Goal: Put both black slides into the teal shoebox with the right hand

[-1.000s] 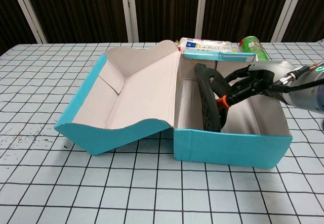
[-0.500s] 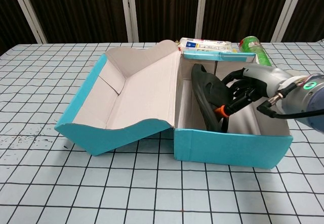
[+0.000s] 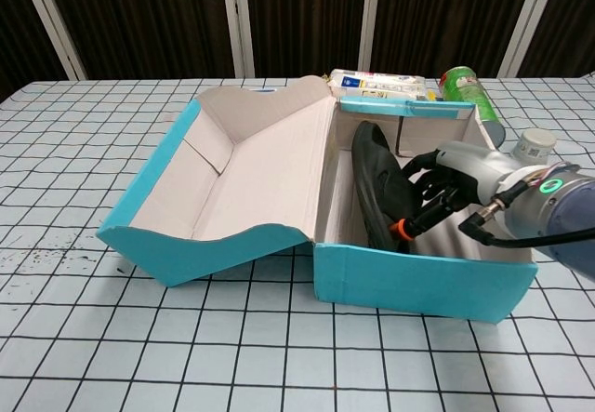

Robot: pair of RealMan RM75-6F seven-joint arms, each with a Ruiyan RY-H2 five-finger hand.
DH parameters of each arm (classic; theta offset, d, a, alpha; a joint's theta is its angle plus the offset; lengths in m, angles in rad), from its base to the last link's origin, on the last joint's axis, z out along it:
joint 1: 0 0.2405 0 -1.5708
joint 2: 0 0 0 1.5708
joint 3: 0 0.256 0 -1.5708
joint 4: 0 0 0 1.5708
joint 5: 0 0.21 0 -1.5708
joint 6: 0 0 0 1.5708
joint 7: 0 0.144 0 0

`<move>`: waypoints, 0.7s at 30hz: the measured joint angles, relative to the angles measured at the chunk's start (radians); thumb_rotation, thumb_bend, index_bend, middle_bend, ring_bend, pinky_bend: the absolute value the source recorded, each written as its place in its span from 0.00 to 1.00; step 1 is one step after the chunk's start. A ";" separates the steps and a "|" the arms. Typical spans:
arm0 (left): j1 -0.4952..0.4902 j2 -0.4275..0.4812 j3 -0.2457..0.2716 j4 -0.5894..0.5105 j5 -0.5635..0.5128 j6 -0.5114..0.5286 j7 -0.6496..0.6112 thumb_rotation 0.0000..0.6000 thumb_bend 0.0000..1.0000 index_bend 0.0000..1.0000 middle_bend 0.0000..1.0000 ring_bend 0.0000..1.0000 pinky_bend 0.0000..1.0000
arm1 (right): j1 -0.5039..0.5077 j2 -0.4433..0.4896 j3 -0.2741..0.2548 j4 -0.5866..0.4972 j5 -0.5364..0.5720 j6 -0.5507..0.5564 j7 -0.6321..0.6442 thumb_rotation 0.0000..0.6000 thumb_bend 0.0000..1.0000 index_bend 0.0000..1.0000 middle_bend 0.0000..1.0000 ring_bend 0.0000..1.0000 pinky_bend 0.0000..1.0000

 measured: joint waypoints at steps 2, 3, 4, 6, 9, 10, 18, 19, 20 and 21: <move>0.000 0.000 0.000 0.000 0.001 -0.001 0.001 1.00 0.37 0.10 0.05 0.00 0.09 | -0.002 -0.005 0.002 0.006 -0.003 -0.002 -0.006 1.00 0.50 0.59 0.51 0.21 0.00; -0.001 -0.001 0.000 0.000 0.001 -0.001 0.001 1.00 0.37 0.10 0.05 0.00 0.09 | -0.003 -0.008 0.002 0.009 -0.007 -0.001 -0.009 1.00 0.50 0.59 0.51 0.21 0.00; -0.001 -0.001 0.000 0.000 0.001 -0.001 0.002 1.00 0.37 0.10 0.05 0.00 0.09 | -0.004 -0.011 0.002 0.013 -0.012 0.000 -0.012 1.00 0.50 0.59 0.51 0.21 0.00; -0.001 -0.001 0.000 0.000 0.001 -0.001 0.002 1.00 0.37 0.10 0.04 0.00 0.09 | -0.004 -0.016 0.000 0.022 -0.021 0.005 -0.019 1.00 0.50 0.59 0.51 0.21 0.00; 0.000 -0.001 0.000 0.000 0.001 -0.001 0.002 1.00 0.37 0.10 0.04 0.00 0.09 | -0.005 -0.029 -0.008 0.045 -0.047 0.020 -0.035 1.00 0.50 0.59 0.51 0.21 0.00; 0.000 -0.001 0.000 0.000 0.001 0.000 0.002 1.00 0.37 0.10 0.05 0.00 0.09 | -0.005 -0.035 -0.013 0.057 -0.058 0.027 -0.044 1.00 0.50 0.59 0.51 0.21 0.00; 0.000 -0.001 0.000 -0.001 0.001 0.000 0.004 1.00 0.37 0.10 0.05 0.00 0.09 | -0.018 -0.069 -0.030 0.102 -0.096 0.031 -0.082 1.00 0.50 0.59 0.51 0.21 0.00; 0.000 -0.001 0.000 -0.001 0.001 0.000 0.004 1.00 0.37 0.10 0.05 0.00 0.09 | -0.019 -0.074 -0.031 0.107 -0.099 0.028 -0.088 1.00 0.50 0.59 0.51 0.21 0.00; 0.000 -0.001 -0.001 -0.001 0.000 -0.001 0.004 1.00 0.37 0.10 0.05 0.00 0.09 | -0.021 -0.077 -0.031 0.110 -0.101 0.025 -0.092 1.00 0.50 0.59 0.51 0.21 0.00; 0.000 0.000 -0.001 -0.001 -0.001 -0.001 0.003 1.00 0.37 0.10 0.05 0.00 0.09 | -0.022 -0.079 -0.031 0.111 -0.103 0.023 -0.096 1.00 0.50 0.59 0.51 0.21 0.00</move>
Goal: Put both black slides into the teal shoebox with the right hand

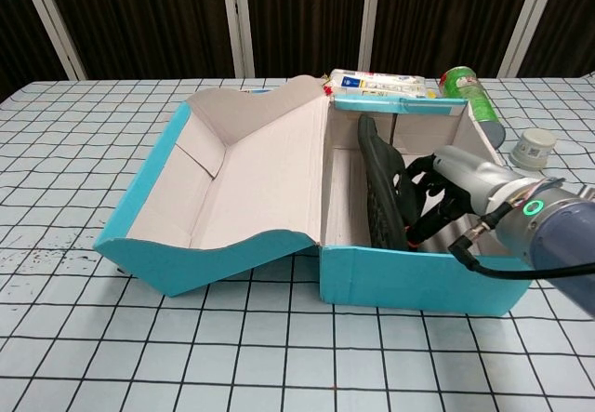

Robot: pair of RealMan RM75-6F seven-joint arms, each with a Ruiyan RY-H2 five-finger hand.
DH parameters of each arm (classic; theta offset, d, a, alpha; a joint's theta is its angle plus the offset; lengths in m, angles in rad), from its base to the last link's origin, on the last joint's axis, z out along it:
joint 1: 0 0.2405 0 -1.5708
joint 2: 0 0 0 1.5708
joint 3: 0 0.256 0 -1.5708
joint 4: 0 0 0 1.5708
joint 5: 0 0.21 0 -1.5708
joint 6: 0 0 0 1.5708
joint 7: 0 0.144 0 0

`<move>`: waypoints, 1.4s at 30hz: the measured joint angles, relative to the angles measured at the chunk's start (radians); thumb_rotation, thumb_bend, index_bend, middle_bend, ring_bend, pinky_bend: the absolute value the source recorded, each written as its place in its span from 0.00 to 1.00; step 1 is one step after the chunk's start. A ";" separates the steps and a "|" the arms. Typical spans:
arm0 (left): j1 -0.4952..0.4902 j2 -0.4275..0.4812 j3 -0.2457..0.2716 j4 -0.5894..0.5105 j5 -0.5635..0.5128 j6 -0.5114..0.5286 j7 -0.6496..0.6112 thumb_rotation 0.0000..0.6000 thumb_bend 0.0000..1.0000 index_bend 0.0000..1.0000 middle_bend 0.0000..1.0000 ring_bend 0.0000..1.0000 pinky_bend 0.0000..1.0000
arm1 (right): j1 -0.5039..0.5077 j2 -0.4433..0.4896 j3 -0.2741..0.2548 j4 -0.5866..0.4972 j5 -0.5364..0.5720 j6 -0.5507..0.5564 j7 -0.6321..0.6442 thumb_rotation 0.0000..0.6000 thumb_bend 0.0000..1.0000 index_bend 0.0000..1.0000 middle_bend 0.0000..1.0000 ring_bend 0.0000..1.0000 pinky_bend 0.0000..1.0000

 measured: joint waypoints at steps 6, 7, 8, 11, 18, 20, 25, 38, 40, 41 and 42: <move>0.001 0.001 0.000 0.001 0.001 0.000 -0.004 1.00 0.37 0.10 0.04 0.00 0.09 | -0.009 -0.010 -0.001 0.008 -0.007 -0.008 -0.028 1.00 0.50 0.60 0.51 0.21 0.00; 0.001 0.001 0.000 0.001 0.002 0.000 -0.004 1.00 0.37 0.10 0.04 0.00 0.09 | -0.011 -0.013 0.000 0.009 -0.009 -0.009 -0.032 1.00 0.50 0.60 0.51 0.21 0.00; 0.001 0.001 0.000 0.001 0.002 0.000 -0.004 1.00 0.37 0.10 0.04 0.00 0.09 | -0.012 -0.015 0.000 0.010 -0.011 -0.010 -0.034 1.00 0.50 0.60 0.51 0.21 0.00; 0.001 0.001 0.000 0.000 0.002 0.001 -0.005 1.00 0.37 0.10 0.04 0.00 0.09 | -0.016 -0.021 0.004 0.010 -0.018 -0.012 -0.041 1.00 0.50 0.60 0.51 0.21 0.00; 0.001 0.002 -0.001 0.001 0.000 -0.001 -0.007 1.00 0.37 0.10 0.04 0.00 0.09 | -0.021 -0.026 0.024 -0.002 -0.029 -0.013 -0.054 1.00 0.50 0.60 0.51 0.21 0.00; 0.001 0.002 -0.001 0.001 0.001 -0.001 -0.007 1.00 0.37 0.10 0.04 0.00 0.09 | -0.022 -0.026 0.027 -0.007 -0.032 -0.011 -0.063 1.00 0.50 0.60 0.51 0.21 0.00; 0.002 0.002 -0.001 0.001 0.001 0.001 -0.010 1.00 0.37 0.10 0.05 0.00 0.09 | -0.025 -0.021 0.036 -0.026 -0.026 -0.023 -0.075 1.00 0.50 0.52 0.46 0.18 0.00; 0.002 0.003 -0.001 0.001 0.001 0.001 -0.012 1.00 0.37 0.10 0.05 0.00 0.09 | -0.027 0.013 0.064 -0.076 0.009 -0.071 -0.084 1.00 0.33 0.28 0.26 0.10 0.00; 0.003 0.003 -0.002 0.001 0.001 0.002 -0.014 1.00 0.37 0.10 0.05 0.00 0.09 | -0.027 0.019 0.066 -0.083 0.016 -0.078 -0.085 1.00 0.31 0.26 0.23 0.08 0.00; 0.003 0.003 -0.002 0.001 0.000 0.002 -0.014 1.00 0.37 0.10 0.05 0.00 0.09 | -0.027 0.022 0.067 -0.086 0.019 -0.080 -0.086 1.00 0.31 0.25 0.22 0.08 0.00; 0.003 0.004 -0.002 0.001 0.000 0.002 -0.014 1.00 0.37 0.10 0.05 0.00 0.09 | -0.026 0.025 0.068 -0.088 0.023 -0.083 -0.087 1.00 0.31 0.24 0.21 0.07 0.00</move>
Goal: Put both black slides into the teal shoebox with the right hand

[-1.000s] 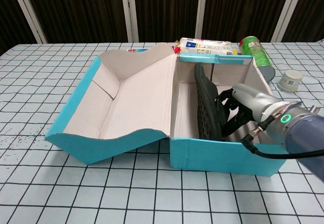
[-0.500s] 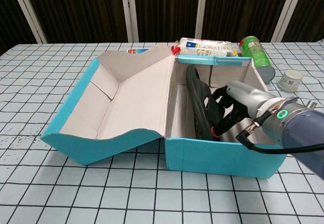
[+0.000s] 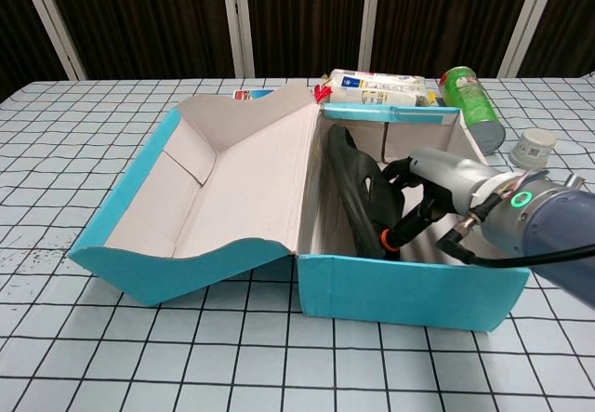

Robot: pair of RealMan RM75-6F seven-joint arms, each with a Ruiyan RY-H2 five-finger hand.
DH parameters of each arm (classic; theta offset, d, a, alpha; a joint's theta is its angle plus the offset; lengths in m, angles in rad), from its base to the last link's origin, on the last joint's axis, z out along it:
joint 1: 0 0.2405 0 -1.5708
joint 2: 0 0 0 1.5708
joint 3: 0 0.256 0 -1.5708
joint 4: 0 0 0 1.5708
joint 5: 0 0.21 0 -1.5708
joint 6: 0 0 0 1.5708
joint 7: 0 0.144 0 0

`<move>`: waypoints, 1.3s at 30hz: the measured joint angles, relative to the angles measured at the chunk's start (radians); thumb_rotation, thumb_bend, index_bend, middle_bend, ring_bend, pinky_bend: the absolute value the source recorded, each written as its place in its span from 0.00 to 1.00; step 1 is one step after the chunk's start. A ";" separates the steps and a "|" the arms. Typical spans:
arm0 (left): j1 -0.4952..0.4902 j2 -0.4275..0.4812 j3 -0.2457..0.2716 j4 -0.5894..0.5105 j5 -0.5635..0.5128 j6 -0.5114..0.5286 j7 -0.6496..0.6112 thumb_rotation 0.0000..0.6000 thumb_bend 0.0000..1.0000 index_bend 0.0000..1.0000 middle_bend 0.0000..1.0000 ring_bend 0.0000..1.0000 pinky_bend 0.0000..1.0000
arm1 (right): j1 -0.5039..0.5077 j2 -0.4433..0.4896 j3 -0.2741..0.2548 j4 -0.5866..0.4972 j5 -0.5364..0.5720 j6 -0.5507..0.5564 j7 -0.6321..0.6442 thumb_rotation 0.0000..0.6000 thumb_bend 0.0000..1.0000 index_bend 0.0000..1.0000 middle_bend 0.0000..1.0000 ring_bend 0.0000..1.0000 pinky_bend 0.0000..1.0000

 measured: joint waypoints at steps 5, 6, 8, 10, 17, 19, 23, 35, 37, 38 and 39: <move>0.000 0.001 0.000 0.000 0.001 -0.001 0.000 1.00 0.37 0.10 0.05 0.00 0.09 | 0.004 0.015 0.001 -0.012 0.018 -0.011 -0.011 1.00 0.28 0.19 0.16 0.05 0.00; 0.000 0.001 0.001 0.000 0.001 -0.001 0.000 1.00 0.37 0.10 0.05 0.00 0.09 | 0.005 0.018 0.000 -0.014 0.022 -0.013 -0.013 1.00 0.28 0.18 0.15 0.05 0.00; 0.000 0.001 0.000 -0.001 0.000 -0.001 0.000 1.00 0.37 0.10 0.05 0.00 0.09 | 0.007 0.025 0.000 -0.020 0.032 -0.018 -0.019 1.00 0.28 0.17 0.14 0.04 0.00; 0.000 0.001 0.000 -0.001 0.000 -0.002 0.000 1.00 0.37 0.10 0.05 0.00 0.09 | 0.010 0.033 0.001 -0.028 0.042 -0.024 -0.022 1.00 0.27 0.16 0.13 0.04 0.00; -0.001 0.001 0.001 -0.002 0.000 -0.003 0.002 1.00 0.37 0.11 0.05 0.00 0.09 | 0.023 0.058 0.007 -0.052 0.058 -0.026 -0.038 1.00 0.21 0.14 0.11 0.03 0.00; -0.001 0.001 0.001 -0.003 -0.001 -0.004 0.002 1.00 0.37 0.11 0.04 0.00 0.09 | 0.026 0.065 0.008 -0.059 0.068 -0.024 -0.043 1.00 0.21 0.13 0.11 0.03 0.00; 0.000 0.002 0.001 -0.003 0.000 -0.002 0.000 1.00 0.37 0.11 0.04 0.00 0.09 | 0.033 0.080 0.013 -0.073 0.081 -0.015 -0.051 1.00 0.21 0.13 0.11 0.03 0.00; 0.000 0.002 0.000 -0.002 -0.001 -0.002 -0.004 1.00 0.37 0.11 0.04 0.00 0.09 | 0.054 0.136 0.020 -0.141 0.121 0.020 -0.100 1.00 0.21 0.08 0.08 0.01 0.00; 0.000 0.003 -0.001 -0.001 -0.004 -0.004 -0.005 1.00 0.37 0.11 0.04 0.00 0.09 | 0.057 0.153 0.021 -0.167 0.131 0.029 -0.113 1.00 0.21 0.07 0.08 0.01 0.00; 0.000 0.003 -0.001 0.000 -0.005 -0.005 -0.005 1.00 0.37 0.11 0.04 0.00 0.09 | 0.058 0.162 0.022 -0.180 0.136 0.034 -0.119 1.00 0.21 0.07 0.08 0.01 0.00; 0.000 0.003 -0.002 0.001 -0.007 -0.006 -0.006 1.00 0.37 0.11 0.04 0.00 0.09 | 0.059 0.172 0.023 -0.196 0.142 0.038 -0.125 1.00 0.21 0.06 0.08 0.01 0.00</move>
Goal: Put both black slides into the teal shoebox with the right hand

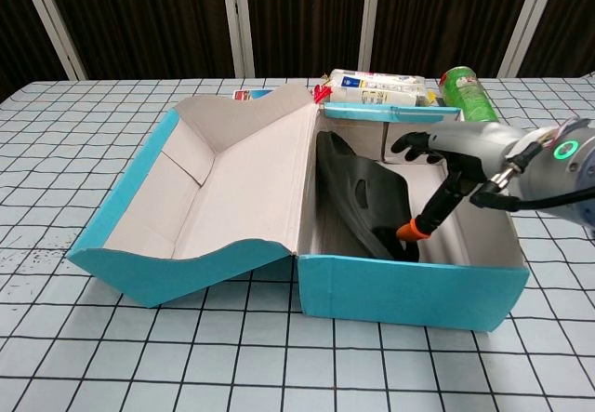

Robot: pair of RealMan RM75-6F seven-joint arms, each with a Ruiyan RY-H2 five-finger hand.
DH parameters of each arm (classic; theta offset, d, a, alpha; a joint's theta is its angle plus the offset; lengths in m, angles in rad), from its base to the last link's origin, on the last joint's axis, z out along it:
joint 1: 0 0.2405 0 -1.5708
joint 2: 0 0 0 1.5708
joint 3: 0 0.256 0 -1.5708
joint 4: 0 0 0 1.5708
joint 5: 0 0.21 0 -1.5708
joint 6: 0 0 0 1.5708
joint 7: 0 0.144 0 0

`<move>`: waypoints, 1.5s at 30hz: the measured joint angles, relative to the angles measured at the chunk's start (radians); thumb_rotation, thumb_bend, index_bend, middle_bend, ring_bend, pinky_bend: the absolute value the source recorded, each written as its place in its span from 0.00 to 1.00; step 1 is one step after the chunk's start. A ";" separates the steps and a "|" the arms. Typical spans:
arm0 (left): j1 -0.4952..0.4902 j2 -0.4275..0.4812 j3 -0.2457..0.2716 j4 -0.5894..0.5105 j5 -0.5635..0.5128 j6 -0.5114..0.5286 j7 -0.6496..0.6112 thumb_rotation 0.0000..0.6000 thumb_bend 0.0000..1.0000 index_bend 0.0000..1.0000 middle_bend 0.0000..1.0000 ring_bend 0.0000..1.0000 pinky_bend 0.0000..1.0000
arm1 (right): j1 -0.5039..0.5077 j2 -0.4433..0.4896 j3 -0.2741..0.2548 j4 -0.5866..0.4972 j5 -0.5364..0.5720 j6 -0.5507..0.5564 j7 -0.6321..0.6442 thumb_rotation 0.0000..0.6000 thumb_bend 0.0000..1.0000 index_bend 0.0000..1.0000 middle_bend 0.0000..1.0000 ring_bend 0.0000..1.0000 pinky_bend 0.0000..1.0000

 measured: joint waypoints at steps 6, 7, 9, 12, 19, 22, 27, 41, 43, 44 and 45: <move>0.000 -0.001 0.002 -0.004 0.001 0.000 0.010 1.00 0.37 0.11 0.04 0.00 0.09 | 0.001 0.100 0.025 -0.140 0.047 0.034 -0.026 1.00 0.21 0.06 0.08 0.01 0.00; 0.000 -0.001 0.002 -0.005 0.002 0.001 0.013 1.00 0.37 0.11 0.04 0.00 0.09 | -0.001 0.127 0.036 -0.171 0.055 0.042 -0.026 1.00 0.21 0.06 0.08 0.01 0.00; 0.001 -0.002 0.003 -0.008 0.004 0.005 0.019 1.00 0.37 0.11 0.04 0.00 0.09 | -0.006 0.171 0.054 -0.214 0.060 0.054 -0.021 1.00 0.21 0.06 0.08 0.01 0.00; 0.003 -0.003 0.003 -0.011 0.002 0.009 0.025 1.00 0.37 0.11 0.04 0.00 0.09 | -0.025 0.255 0.085 -0.278 0.060 0.071 0.000 1.00 0.21 0.06 0.08 0.01 0.00; 0.003 -0.005 -0.001 -0.013 -0.008 0.011 0.038 1.00 0.37 0.10 0.04 0.00 0.09 | -0.125 0.525 0.142 -0.325 0.051 0.037 0.088 1.00 0.21 0.06 0.08 0.01 0.00; 0.003 -0.009 -0.004 -0.013 -0.016 0.012 0.051 1.00 0.37 0.10 0.04 0.00 0.09 | -0.189 0.664 0.132 -0.329 0.037 -0.012 0.113 1.00 0.21 0.06 0.08 0.01 0.00; -0.003 -0.018 -0.007 -0.016 -0.026 0.007 0.092 1.00 0.37 0.10 0.04 0.00 0.09 | -0.283 0.817 0.053 -0.282 -0.034 -0.148 0.141 1.00 0.21 0.06 0.08 0.01 0.00; -0.021 -0.060 -0.034 -0.010 -0.085 0.018 0.225 1.00 0.37 0.10 0.04 0.00 0.09 | -0.314 0.783 -0.130 0.110 -0.269 -0.459 0.234 1.00 0.21 0.06 0.08 0.01 0.00; -0.025 -0.067 -0.035 -0.011 -0.089 0.017 0.245 1.00 0.37 0.10 0.04 0.00 0.09 | -0.310 0.752 -0.155 0.190 -0.329 -0.507 0.257 1.00 0.21 0.06 0.08 0.01 0.00; -0.027 -0.070 -0.036 -0.011 -0.091 0.016 0.252 1.00 0.37 0.10 0.04 0.00 0.09 | -0.308 0.738 -0.167 0.222 -0.354 -0.524 0.264 1.00 0.21 0.06 0.08 0.01 0.00; -0.030 -0.074 -0.037 -0.010 -0.094 0.015 0.262 1.00 0.37 0.10 0.04 0.00 0.09 | -0.305 0.724 -0.179 0.253 -0.378 -0.538 0.269 1.00 0.21 0.06 0.08 0.01 0.00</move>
